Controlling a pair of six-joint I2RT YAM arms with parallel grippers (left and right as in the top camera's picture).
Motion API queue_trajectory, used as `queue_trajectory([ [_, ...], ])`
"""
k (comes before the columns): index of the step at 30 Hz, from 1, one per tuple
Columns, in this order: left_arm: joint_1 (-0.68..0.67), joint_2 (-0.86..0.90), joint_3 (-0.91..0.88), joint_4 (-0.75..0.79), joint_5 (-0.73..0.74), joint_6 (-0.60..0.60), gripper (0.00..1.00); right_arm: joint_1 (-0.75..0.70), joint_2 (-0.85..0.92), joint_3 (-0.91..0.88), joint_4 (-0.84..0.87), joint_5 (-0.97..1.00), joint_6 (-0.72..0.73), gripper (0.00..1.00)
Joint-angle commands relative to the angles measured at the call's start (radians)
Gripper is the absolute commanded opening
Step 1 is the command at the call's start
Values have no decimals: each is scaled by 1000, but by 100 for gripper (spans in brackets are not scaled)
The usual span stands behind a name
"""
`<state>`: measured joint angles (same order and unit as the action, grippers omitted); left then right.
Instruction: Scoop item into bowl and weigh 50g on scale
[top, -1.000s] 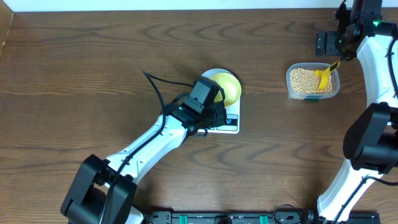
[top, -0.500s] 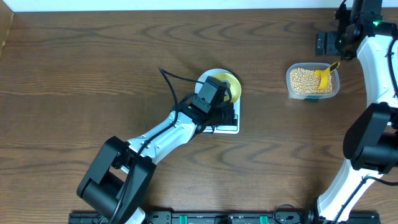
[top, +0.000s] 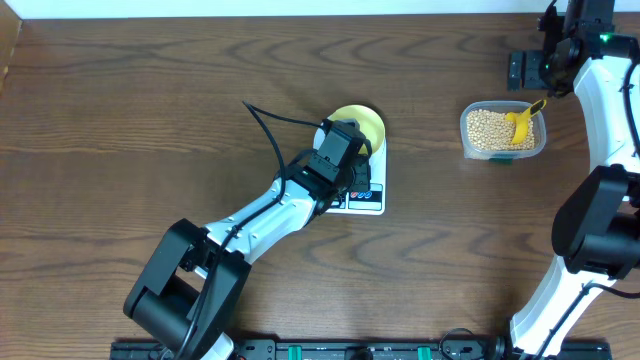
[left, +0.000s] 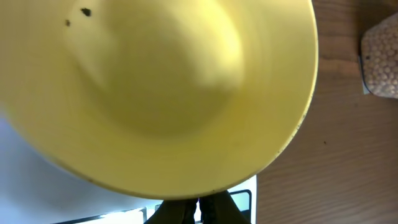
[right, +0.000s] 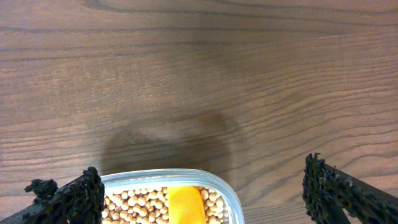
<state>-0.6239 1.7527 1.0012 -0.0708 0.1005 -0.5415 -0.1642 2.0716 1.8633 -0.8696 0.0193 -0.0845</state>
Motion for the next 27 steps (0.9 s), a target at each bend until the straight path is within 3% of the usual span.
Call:
queue_trajectory([
  [1, -1, -9, 11, 1, -38, 18, 8, 4, 8, 13, 2, 7, 1, 99],
  [9, 13, -31, 11, -43, 8, 18, 8, 4, 8, 13, 2, 7, 1, 99],
  [12, 40, -104, 11, -116, 76, 17, 8, 4, 8, 13, 2, 7, 1, 99],
  [16, 109, -246, 11, -271, 53, 17, 8, 4, 8, 13, 2, 7, 1, 99],
  [19, 184, -345, 11, -422, -56, 17, 8, 4, 8, 13, 2, 7, 1, 99],
  [22, 282, -408, 11, -593, -255, 17, 9, 4, 8, 13, 2, 7, 1, 99],
  [23, 307, -412, 11, -627, -289, 17, 17, 4, 8, 13, 2, 7, 1, 99],
  [25, 362, -410, 10, -689, -332, 18, 50, 4, 8, 13, 2, 7, 1, 99],
  [27, 404, -405, 0, -714, -338, 18, 97, 4, 8, 13, 2, 7, 1, 99],
])
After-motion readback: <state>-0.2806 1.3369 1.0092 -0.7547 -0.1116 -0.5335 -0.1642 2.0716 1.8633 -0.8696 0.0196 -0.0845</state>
